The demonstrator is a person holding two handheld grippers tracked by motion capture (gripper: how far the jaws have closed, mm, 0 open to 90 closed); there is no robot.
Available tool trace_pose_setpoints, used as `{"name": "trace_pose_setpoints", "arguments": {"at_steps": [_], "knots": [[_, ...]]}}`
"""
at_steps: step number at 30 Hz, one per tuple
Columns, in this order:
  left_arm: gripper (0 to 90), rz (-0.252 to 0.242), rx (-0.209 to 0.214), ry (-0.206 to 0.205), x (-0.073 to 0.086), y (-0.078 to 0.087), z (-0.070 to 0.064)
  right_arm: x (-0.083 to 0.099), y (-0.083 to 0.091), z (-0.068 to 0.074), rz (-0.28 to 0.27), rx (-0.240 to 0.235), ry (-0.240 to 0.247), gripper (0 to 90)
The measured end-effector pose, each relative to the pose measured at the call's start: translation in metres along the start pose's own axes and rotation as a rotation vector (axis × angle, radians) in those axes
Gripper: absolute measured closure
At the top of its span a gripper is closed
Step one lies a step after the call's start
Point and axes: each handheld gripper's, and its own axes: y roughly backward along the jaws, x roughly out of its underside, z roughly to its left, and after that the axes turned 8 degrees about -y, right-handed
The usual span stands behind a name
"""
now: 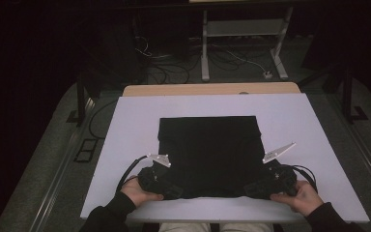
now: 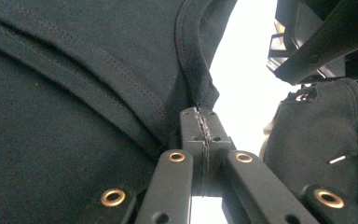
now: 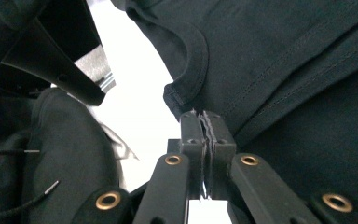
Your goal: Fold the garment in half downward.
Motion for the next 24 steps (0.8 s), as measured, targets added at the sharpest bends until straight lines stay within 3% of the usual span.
{"name": "trace_pose_setpoints", "arguments": {"at_steps": [9,15,18,21,24], "knots": [[88.5,0.038,0.004,0.001,-0.001,-0.008,-0.002,0.001,-0.004,-0.001,0.031,0.026,-0.018,85.5],[86.0,0.010,0.018,0.017,-0.001,-0.005,0.001,0.002,-0.003,0.002,0.018,0.063,0.027,77.3],[72.0,0.001,0.002,-0.015,-0.003,-0.002,-0.002,0.003,-0.002,0.005,0.007,0.093,0.043,67.9],[58.0,-0.025,-0.074,-0.057,-0.004,0.001,-0.008,0.002,0.000,0.007,-0.014,0.129,0.060,60.0],[43.6,-0.033,-0.109,-0.068,-0.005,0.003,-0.011,0.002,0.002,0.009,-0.036,0.137,0.064,53.0]]}}
